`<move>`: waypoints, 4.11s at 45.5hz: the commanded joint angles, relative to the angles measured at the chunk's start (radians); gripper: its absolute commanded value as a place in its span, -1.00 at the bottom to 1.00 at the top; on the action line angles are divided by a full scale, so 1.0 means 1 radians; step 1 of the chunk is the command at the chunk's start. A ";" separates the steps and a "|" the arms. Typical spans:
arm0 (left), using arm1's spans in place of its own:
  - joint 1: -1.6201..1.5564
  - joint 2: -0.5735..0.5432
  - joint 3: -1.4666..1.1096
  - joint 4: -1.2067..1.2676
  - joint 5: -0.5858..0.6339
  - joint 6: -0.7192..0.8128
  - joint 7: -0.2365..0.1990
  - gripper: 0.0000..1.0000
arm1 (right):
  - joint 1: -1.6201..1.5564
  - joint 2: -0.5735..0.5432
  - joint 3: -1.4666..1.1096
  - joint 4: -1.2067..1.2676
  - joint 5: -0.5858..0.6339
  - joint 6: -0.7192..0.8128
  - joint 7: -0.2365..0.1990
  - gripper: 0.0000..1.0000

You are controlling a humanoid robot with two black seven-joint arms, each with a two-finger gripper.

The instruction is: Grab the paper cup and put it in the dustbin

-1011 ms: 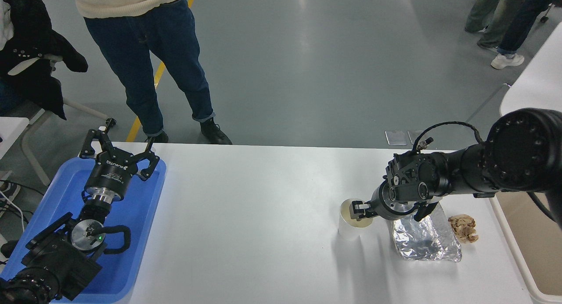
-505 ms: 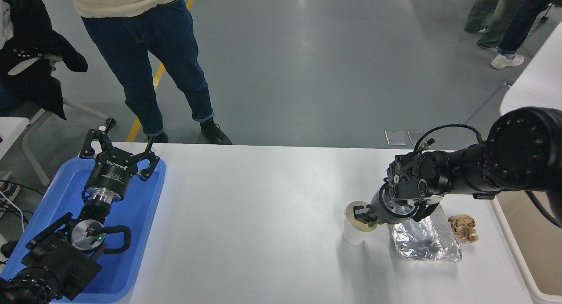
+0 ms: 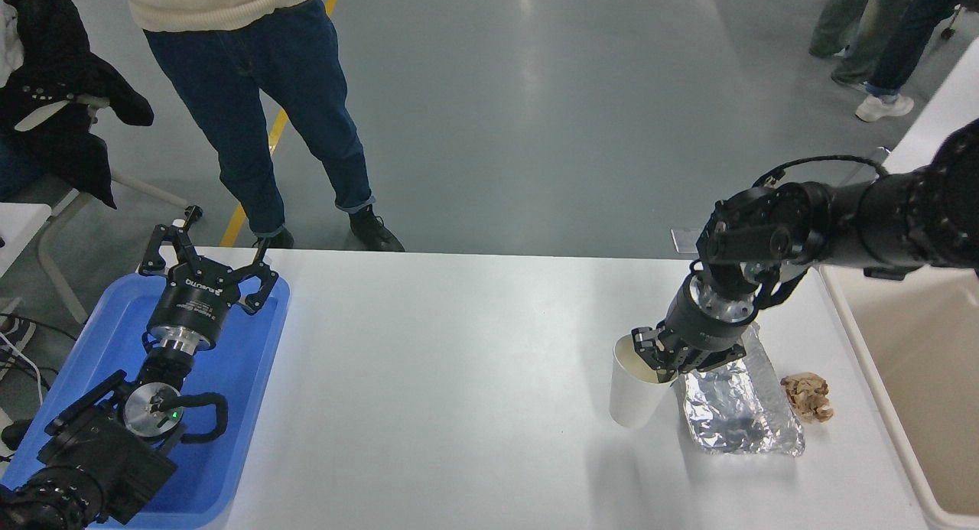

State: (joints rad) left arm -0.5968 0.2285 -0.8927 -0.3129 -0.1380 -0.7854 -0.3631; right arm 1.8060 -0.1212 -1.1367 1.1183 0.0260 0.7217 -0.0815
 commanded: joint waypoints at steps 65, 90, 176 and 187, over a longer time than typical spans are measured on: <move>0.003 0.002 0.000 0.002 -0.003 0.000 -0.004 1.00 | 0.650 -0.330 -0.393 0.250 -0.006 0.064 0.003 -1.00; 0.003 0.002 0.000 0.002 -0.003 0.000 -0.004 1.00 | 0.633 -0.834 -0.468 0.163 -0.360 0.064 0.002 -1.00; 0.002 0.002 0.000 0.002 -0.003 0.000 -0.004 1.00 | -1.077 -0.434 0.595 -1.034 -0.344 -0.559 -0.007 -1.00; 0.002 0.002 0.000 0.002 -0.003 0.000 -0.002 1.00 | -1.119 -0.400 0.594 -1.046 -0.342 -0.679 -0.006 -0.70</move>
State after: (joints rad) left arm -0.5951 0.2301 -0.8928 -0.3114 -0.1411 -0.7854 -0.3655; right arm 0.7429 -0.5620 -0.5493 0.1130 -0.3174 0.1529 -0.0878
